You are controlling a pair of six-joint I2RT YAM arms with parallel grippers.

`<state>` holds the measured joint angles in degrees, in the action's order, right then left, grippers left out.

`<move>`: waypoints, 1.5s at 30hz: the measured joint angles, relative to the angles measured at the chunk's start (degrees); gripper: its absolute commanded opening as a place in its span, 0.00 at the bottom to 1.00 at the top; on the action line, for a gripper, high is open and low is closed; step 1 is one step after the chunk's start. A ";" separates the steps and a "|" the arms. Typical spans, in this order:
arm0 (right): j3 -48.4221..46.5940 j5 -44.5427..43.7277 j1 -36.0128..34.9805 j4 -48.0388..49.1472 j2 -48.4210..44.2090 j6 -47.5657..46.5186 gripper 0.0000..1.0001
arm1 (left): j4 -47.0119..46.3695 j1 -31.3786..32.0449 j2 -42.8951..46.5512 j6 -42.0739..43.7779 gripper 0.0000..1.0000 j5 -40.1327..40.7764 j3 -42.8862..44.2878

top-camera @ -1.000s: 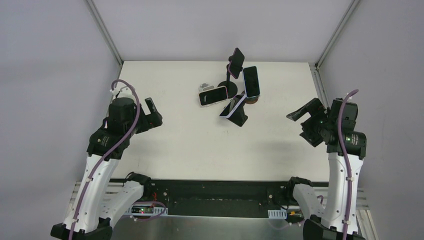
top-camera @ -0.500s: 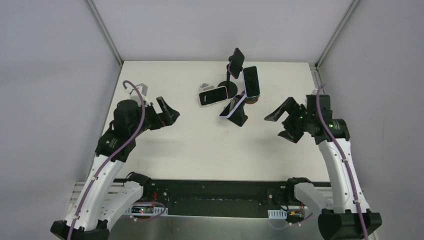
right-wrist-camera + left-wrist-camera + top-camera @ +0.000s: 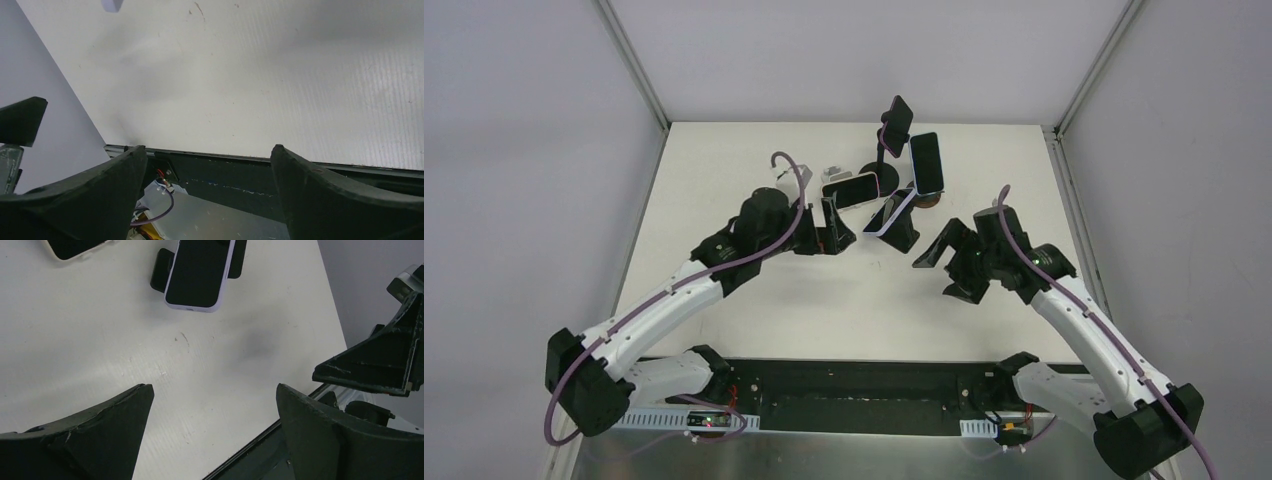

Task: Remove the phone from the phone stand

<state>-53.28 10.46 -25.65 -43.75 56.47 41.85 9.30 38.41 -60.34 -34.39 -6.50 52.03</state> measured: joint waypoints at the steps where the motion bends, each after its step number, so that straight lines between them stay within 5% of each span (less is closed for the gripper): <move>1: 0.85 -0.59 -0.85 0.31 -0.33 0.74 0.97 | -0.46 0.66 -1.42 0.00 0.99 0.39 0.37; 15: 11.26 -5.70 -2.32 -1.03 -16.46 7.82 0.98 | -5.95 2.12 -26.49 8.35 0.99 0.13 20.28; 26: 14.21 -8.48 -2.36 -4.07 -22.69 11.13 0.99 | -6.88 -2.12 -44.54 10.93 0.99 -15.30 32.63; 45: 14.40 -9.18 -2.36 -5.09 -19.32 11.69 0.99 | -8.59 -8.37 -49.62 9.99 0.99 -23.76 32.79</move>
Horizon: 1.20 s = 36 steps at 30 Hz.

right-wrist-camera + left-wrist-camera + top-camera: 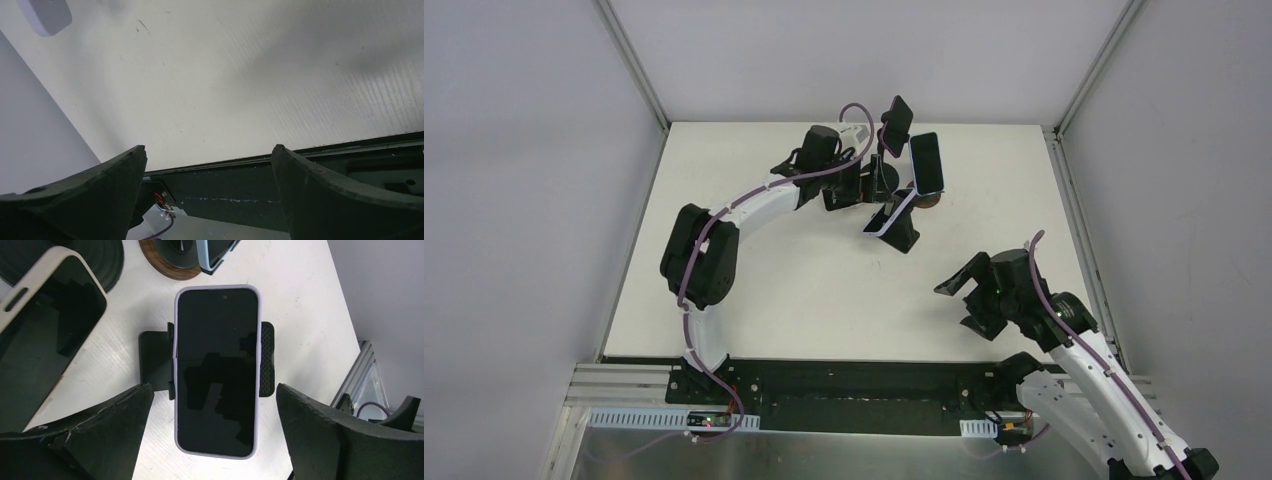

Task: Remove the phone from the phone stand

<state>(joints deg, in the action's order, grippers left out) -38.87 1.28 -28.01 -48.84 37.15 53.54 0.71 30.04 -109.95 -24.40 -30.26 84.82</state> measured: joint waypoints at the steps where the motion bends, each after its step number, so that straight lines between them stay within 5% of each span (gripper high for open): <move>1: 0.00 -0.02 0.00 0.00 0.04 0.00 0.99 | -0.57 0.00 0.00 -0.13 0.99 -0.59 -0.57; 36: 0.33 0.66 0.00 0.61 -0.42 0.52 0.99 | -6.01 1.92 -0.42 -3.52 0.97 -7.32 -10.51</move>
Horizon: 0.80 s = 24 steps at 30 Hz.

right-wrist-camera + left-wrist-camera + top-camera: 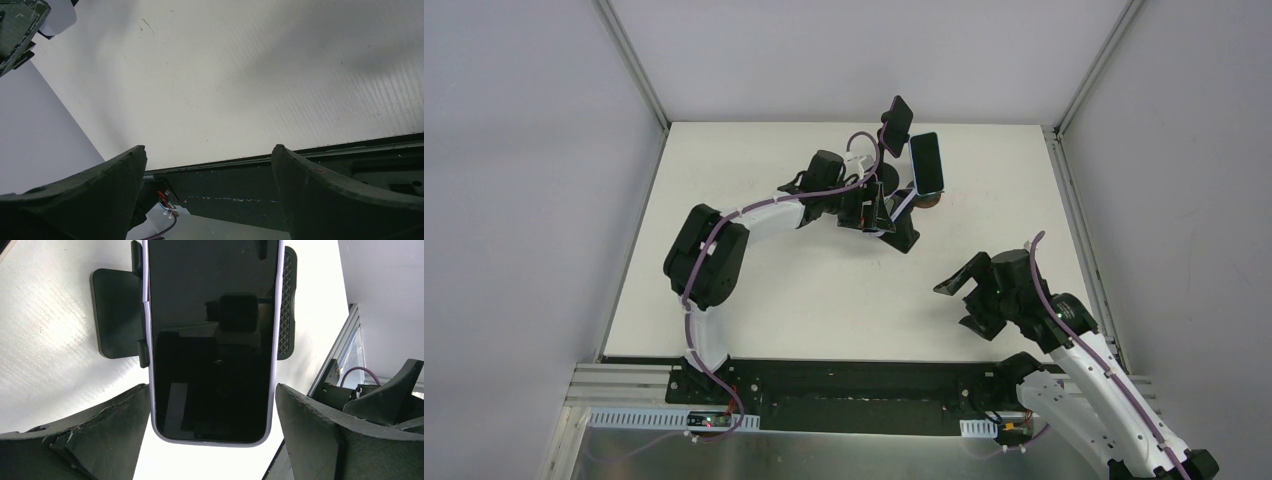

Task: Remove the phone from the phone stand

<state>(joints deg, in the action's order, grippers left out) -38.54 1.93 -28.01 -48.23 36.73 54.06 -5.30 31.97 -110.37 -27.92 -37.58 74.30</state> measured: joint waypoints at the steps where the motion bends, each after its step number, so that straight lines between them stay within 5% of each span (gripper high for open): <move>1: 0.00 0.02 0.00 0.00 0.00 0.02 0.99 | -0.13 0.00 0.00 -0.07 0.99 -0.04 0.00; 10: 0.00 0.00 0.00 -0.02 -0.04 0.20 0.99 | -1.05 0.00 -1.16 -1.53 0.90 -1.01 0.46; 18: 0.00 -0.02 0.00 -0.02 -0.09 0.37 0.99 | -1.42 -0.02 -2.21 -2.45 0.67 -1.97 1.05; 24: 0.00 -0.04 0.00 -0.02 -0.09 0.39 0.99 | -1.40 -0.04 -2.21 -2.69 0.35 -2.38 1.09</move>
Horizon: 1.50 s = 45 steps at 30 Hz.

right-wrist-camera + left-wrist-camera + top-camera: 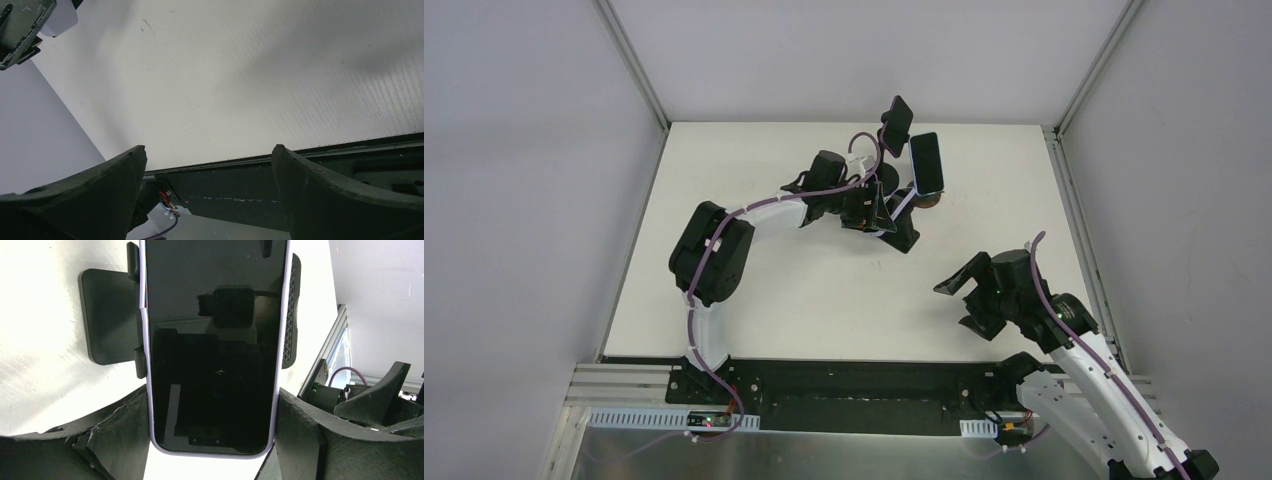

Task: Remove the phone from the phone stand

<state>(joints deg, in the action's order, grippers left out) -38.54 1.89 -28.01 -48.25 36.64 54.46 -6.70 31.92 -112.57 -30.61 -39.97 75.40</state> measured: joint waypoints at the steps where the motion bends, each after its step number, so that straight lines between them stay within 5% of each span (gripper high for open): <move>1: 0.00 0.00 0.00 0.00 0.00 0.00 0.99 | 0.00 0.00 0.00 -0.07 0.28 -0.02 0.00; 6: 0.00 0.00 0.00 0.00 0.00 0.00 0.99 | 0.00 0.00 0.00 -0.37 0.09 -0.09 0.00; 14: 0.00 0.00 0.00 0.02 0.52 0.15 0.99 | 0.42 0.02 0.87 -1.25 0.00 -0.09 -0.04; 36: 0.28 0.02 0.00 0.55 1.60 0.42 0.99 | 2.03 -2.29 10.88 -1.75 0.00 0.83 -3.45; 45: 0.96 0.52 0.00 2.95 4.59 0.39 0.99 | 13.22 -7.15 29.22 1.90 0.00 16.76 -18.34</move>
<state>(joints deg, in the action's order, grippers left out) -37.58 2.42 -28.01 -45.30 41.23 54.85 6.52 24.77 -83.35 -28.71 -23.20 57.06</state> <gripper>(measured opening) 0.993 0.759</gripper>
